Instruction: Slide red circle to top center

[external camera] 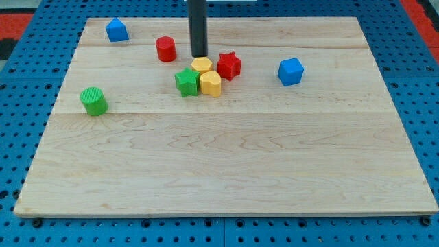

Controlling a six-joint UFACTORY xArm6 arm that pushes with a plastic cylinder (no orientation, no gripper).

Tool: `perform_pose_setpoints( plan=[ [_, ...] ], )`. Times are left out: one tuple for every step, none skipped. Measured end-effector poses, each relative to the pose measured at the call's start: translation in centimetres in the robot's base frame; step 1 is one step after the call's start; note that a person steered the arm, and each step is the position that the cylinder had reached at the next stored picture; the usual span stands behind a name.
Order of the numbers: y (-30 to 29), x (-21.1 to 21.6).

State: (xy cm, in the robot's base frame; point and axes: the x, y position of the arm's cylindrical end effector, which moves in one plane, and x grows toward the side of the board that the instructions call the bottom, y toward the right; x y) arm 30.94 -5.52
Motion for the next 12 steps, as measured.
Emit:
perform_pose_setpoints(
  plan=[
    [-4.0,1.5],
    [-11.4,1.5],
    [-8.0,0.9],
    [0.8,-1.0],
    [2.1,-0.4],
    [-3.4,1.8],
    [-6.6,-0.7],
    [-0.8,-2.3],
    [7.0,-6.5],
    [5.3,-3.2],
    [2.9,-2.4],
    [-2.6,-2.4]
  ],
)
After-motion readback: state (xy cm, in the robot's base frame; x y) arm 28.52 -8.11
